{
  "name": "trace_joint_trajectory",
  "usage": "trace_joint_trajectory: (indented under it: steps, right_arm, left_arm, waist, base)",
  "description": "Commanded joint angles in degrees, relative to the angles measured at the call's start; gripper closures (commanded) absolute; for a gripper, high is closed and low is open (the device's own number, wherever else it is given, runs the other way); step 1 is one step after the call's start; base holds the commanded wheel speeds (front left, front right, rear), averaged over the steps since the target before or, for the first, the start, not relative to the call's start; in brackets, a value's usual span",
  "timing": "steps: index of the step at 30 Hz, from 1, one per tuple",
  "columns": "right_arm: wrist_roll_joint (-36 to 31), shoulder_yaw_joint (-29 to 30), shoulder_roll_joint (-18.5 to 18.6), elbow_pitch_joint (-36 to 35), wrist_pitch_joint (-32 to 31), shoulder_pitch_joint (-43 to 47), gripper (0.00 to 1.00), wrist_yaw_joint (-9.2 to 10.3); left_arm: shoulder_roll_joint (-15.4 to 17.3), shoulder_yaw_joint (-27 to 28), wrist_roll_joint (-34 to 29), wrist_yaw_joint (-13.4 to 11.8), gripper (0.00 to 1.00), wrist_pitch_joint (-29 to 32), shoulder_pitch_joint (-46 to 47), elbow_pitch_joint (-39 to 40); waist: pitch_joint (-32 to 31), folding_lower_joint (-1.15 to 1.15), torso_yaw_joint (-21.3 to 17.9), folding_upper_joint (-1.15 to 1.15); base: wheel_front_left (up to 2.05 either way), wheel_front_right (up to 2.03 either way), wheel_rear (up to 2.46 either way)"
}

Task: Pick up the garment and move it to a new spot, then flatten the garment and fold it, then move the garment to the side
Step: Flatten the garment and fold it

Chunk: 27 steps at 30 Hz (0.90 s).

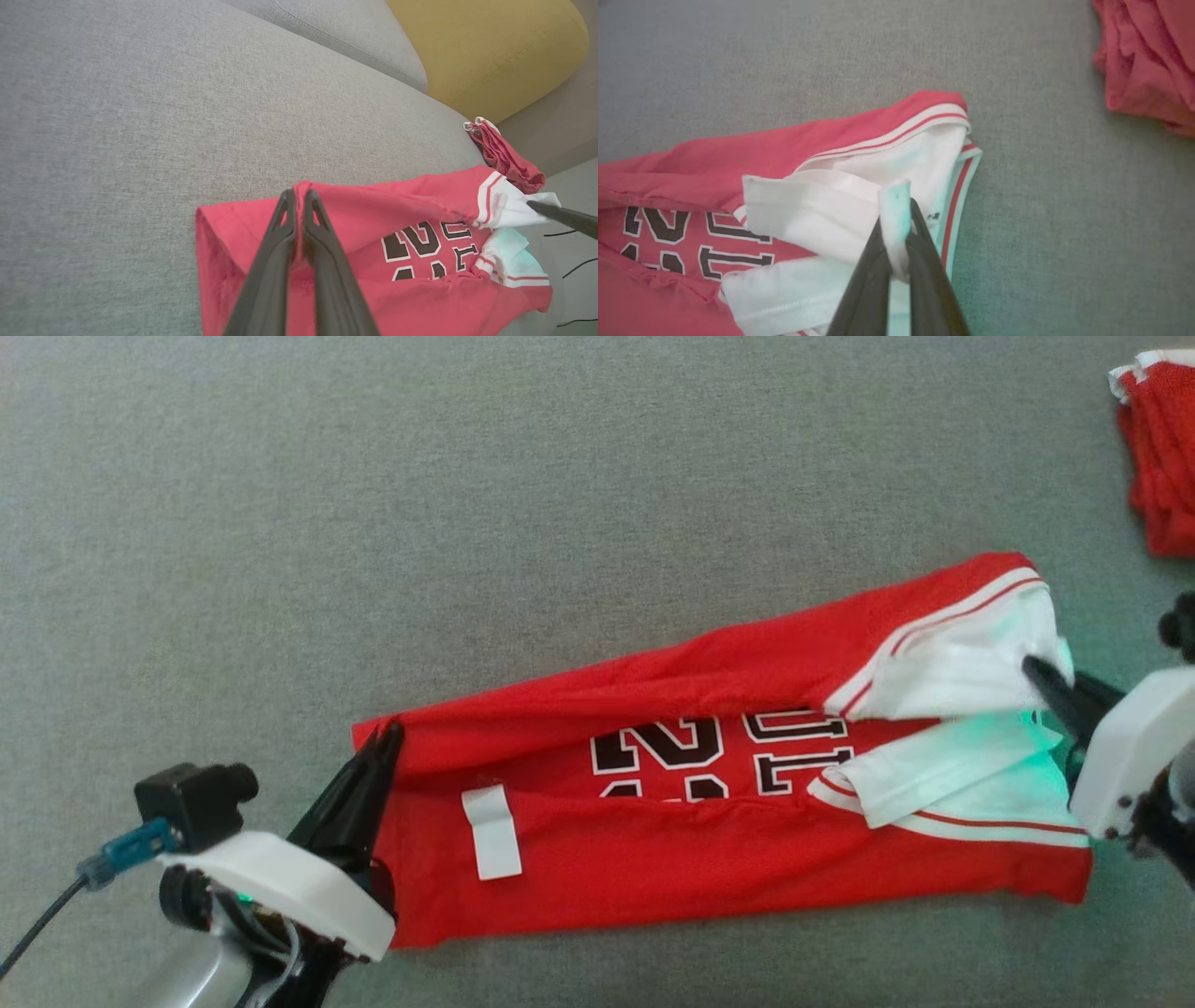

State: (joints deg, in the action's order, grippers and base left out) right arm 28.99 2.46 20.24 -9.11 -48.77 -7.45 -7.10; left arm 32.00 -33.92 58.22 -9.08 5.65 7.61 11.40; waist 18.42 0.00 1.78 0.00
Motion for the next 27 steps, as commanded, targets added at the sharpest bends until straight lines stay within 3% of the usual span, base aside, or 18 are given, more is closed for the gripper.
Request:
trace_joint_trajectory:
  steps: [1,18,19,20,25,27]
  right_arm:
    - [0.2,-0.3,0.7,-2.7,-0.1,0.3,1.0,-0.39]
    - [1.0,-0.6,-1.1,-4.8,-1.6,4.6,1.0,-0.39]
    - [0.5,-1.0,-0.7,-4.8,-1.4,4.7,0.36,-0.39]
    - [0.3,-1.2,-0.6,-4.5,-1.4,4.9,0.0,-0.39]
    - [1.5,-1.1,0.4,-4.9,-3.5,5.4,0.0,-0.39]
    - [0.4,2.2,-0.7,-4.6,-2.5,4.1,0.0,-0.39]
  left_arm:
    - [1.9,2.3,-0.2,-0.1,1.0,-0.2,1.1,1.9]
    - [4.1,3.2,1.3,-0.5,1.0,-0.2,-2.3,2.9]
    - [4.2,3.0,0.8,-0.7,0.76,-0.3,-2.5,2.5]
    - [4.5,2.5,0.2,-0.9,0.0,-0.2,-2.8,1.9]
    - [5.8,-0.6,-3.9,-2.8,0.0,0.7,-4.6,-1.8]
    - [4.3,1.7,-5.0,-5.6,0.0,-3.7,-4.8,-2.8]
  waist:
    - [0.0,0.0,0.0,0.0]
    - [-1.0,0.0,-0.8,0.0]
    - [-1.0,0.0,-0.9,0.0]
    - [-1.0,0.0,-0.9,0.0]
    - [-1.0,0.0,-1.3,0.0]
    - [-0.8,0.0,-1.3,0.0]
  base:
    - [0.0,0.0,0.0]
    - [0.0,0.0,0.0]
    - [0.0,0.0,0.0]
    - [0.0,0.0,0.0]
    - [0.0,0.0,0.0]
    - [0.0,0.0,0.0]
